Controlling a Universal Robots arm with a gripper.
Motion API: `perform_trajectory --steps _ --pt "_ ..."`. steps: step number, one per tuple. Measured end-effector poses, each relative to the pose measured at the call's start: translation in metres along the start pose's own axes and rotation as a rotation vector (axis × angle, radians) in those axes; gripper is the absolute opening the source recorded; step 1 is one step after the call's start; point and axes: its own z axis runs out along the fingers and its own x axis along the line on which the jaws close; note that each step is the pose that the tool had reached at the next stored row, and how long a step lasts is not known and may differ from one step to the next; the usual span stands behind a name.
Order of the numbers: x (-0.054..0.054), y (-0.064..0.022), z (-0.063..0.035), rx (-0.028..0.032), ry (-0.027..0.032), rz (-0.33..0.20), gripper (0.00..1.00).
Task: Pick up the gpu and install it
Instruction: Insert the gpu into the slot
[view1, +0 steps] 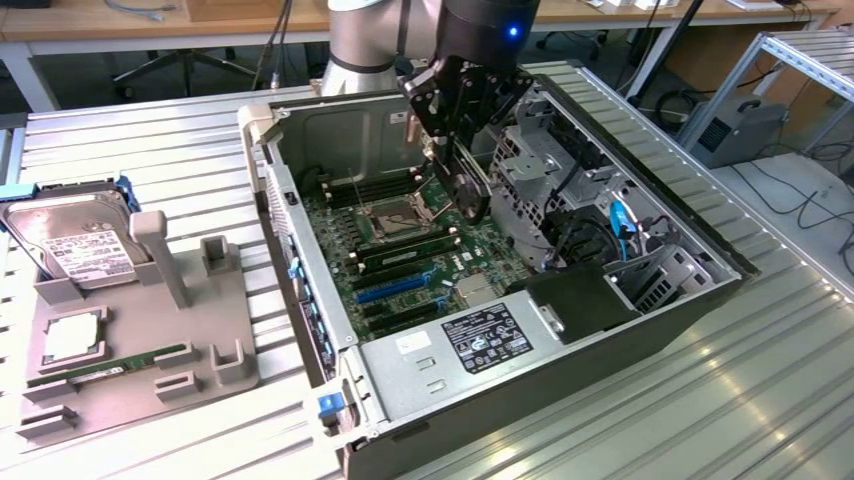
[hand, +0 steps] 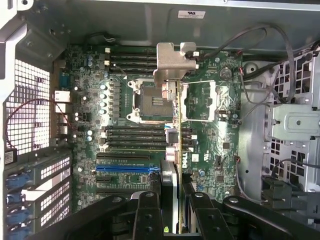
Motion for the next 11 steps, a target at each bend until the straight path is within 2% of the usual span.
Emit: perform_trajectory --steps 11 --pt "0.0000 0.0000 0.0000 -0.0005 0.0007 -0.019 0.27"
